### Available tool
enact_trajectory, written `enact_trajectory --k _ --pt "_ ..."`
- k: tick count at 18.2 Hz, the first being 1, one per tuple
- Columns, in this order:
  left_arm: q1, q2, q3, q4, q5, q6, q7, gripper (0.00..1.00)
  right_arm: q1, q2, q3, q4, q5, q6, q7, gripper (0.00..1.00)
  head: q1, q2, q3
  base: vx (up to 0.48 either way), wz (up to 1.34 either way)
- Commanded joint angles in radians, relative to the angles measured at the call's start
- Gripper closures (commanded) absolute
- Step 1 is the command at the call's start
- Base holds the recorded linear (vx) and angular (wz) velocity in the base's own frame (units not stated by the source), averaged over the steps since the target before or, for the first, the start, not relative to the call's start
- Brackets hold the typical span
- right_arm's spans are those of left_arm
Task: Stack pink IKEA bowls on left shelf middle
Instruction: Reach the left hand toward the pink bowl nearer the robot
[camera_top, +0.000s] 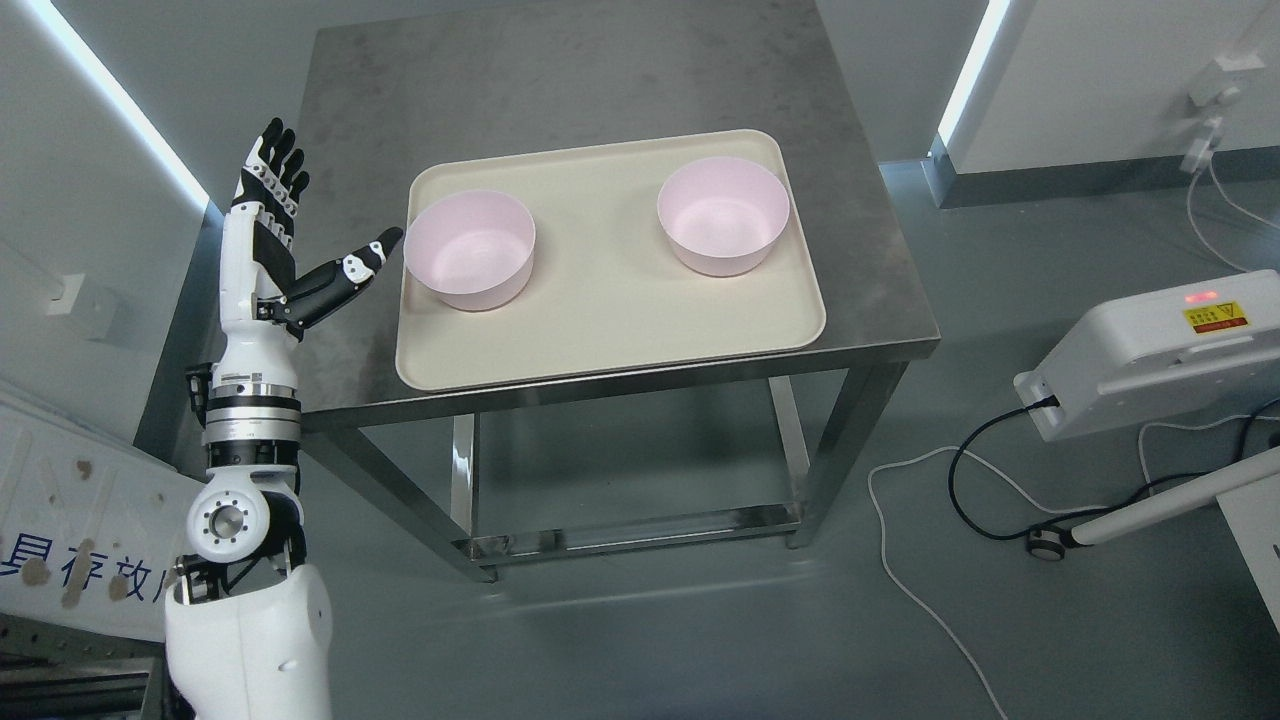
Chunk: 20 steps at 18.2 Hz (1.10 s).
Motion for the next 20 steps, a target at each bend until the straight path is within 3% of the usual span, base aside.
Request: enact_trajectory --k 1,6,8,10,13,15,20 --pt "-0.002 0.017 0.005 0.003 0.0 0.001 0.006 0.0 0.0 -0.017 0.0 0.0 0.0 0.0 0.0 0.0 0.0 0.0 0.0 0.0 0.0" --pt "-0.044 0.018 0.011 0.024 0.0 -0.046 -0.041 0.0 0.0 -0.017 0.0 0.0 0.0 0.0 0.0 0.0 0.0 0.0 0.0 0.0 0.0" --pt "-0.15 0.11 0.005 0.078 -0.001 -0.045 -0.179 0.0 0.0 -0.017 0.0 0.0 0.0 0.0 0.0 0.0 0.0 0.0 0.0 0.0 0.0" --pt "-0.204 0.26 -0.02 0.185 -0.043 -0.022 -0.355 0.02 0.0 -0.017 0.0 0.0 0.0 0.0 0.0 0.0 0.0 0.0 0.0 0.0 0.0" --pt "-0.281 0.354 -0.09 0.219 -0.053 0.149 -0.57 0.04 0.0 -0.017 0.0 0.0 0.0 0.0 0.0 0.0 0.0 0.0 0.0 0.0 0.0" --pt "-0.348 0.37 -0.124 0.248 -0.058 0.233 -0.601 0.04 0.001 -0.017 0.0 0.0 0.0 0.0 0.0 0.0 0.0 0.0 0.0 0.0 0.0" --pt "-0.465 0.387 -0.25 0.399 -0.216 0.233 -0.612 0.12 0.0 -0.017 0.0 0.0 0.0 0.0 0.0 0.0 0.0 0.0 0.0 0.0 0.0"
